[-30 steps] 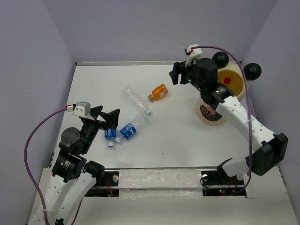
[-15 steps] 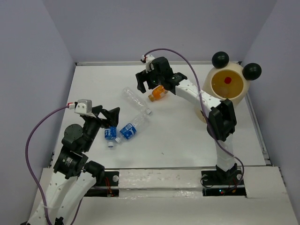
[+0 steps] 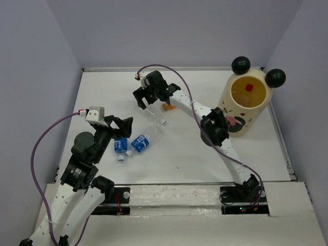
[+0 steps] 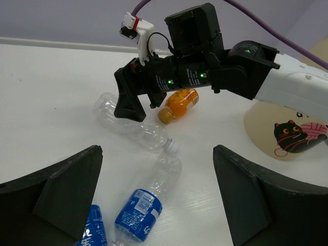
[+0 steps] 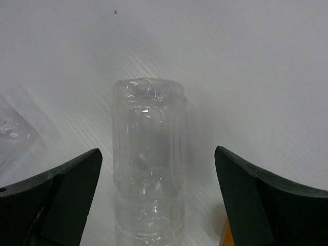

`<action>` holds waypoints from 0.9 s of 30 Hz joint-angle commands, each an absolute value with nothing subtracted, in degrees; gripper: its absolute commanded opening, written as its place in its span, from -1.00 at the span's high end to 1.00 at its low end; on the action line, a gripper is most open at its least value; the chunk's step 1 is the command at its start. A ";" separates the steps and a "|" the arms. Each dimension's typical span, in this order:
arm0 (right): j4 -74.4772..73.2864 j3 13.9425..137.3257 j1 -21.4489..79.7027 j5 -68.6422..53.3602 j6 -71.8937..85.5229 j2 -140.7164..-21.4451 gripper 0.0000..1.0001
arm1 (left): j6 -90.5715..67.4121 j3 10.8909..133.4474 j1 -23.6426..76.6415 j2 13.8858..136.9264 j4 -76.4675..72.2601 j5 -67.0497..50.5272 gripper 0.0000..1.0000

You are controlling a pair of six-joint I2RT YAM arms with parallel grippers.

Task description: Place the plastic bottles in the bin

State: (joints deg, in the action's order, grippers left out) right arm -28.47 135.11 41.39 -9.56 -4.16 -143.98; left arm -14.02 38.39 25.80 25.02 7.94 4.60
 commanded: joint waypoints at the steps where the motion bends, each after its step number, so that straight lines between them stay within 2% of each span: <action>1: -28.83 141.15 42.45 -11.78 -5.45 -147.38 -0.89 | -13.98 40.78 26.10 25.93 5.98 4.48 -0.98; 7: -26.99 143.00 42.98 -11.43 -5.28 -151.08 -0.67 | -13.80 40.87 26.10 25.93 6.06 5.01 -0.98; 16: -20.31 140.28 42.98 -9.58 -4.48 -148.45 -0.19 | -13.62 40.78 26.19 25.49 6.06 4.75 -0.98; 20: -16.62 136.50 43.51 -8.27 -4.92 -144.24 -0.09 | -13.62 40.78 26.19 25.49 6.06 4.83 -0.98; 27: -6.09 125.52 44.03 -4.67 -7.20 -129.13 -0.06 | -13.54 40.78 26.19 25.66 5.98 5.01 -0.98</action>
